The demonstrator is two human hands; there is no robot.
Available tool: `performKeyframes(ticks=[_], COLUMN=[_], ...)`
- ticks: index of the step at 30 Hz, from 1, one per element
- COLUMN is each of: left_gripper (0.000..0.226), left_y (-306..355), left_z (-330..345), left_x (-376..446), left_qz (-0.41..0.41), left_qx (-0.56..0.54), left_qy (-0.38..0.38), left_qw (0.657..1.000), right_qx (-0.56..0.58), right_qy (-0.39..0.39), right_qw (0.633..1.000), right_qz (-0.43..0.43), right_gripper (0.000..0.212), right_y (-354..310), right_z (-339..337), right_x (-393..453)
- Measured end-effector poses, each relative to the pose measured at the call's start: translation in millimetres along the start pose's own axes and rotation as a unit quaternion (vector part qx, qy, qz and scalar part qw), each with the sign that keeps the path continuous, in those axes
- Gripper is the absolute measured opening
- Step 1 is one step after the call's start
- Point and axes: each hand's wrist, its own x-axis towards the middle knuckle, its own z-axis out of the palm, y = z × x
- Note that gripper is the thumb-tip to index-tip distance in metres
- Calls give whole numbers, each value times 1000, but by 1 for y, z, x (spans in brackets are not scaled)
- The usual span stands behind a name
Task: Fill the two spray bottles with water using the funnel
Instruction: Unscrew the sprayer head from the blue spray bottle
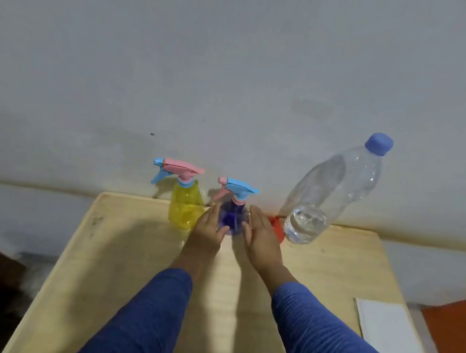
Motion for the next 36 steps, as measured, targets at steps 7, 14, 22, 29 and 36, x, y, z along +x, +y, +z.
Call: performKeyframes(ticks=[7,14,22,29,36], left_gripper=[54,56,53,51,52], left_y=[-10,-1,5,-20,-26], left_z=[29,33,21,12,11], left_x=[23,13,-65,-147,-169], left_qz=[-76,-71,-39,-23,-13], left_qx=[-101,-97,-104,-57,-28], left_qy=[26,70,62,14,-22], left_qw=[992,990,992,998,999], right_qx=[83,183,162,151,134], right_qy=[-29,11,37,98,113], right_qw=[996,983,986,982,984], right_qz=[12,2,32,55,35], right_gripper=[55,51,52,55,37], right_y=[27,23,3,-19,-26], right_z=[31,32,32,58,59], right_x=[28,23,-55,-149,-182])
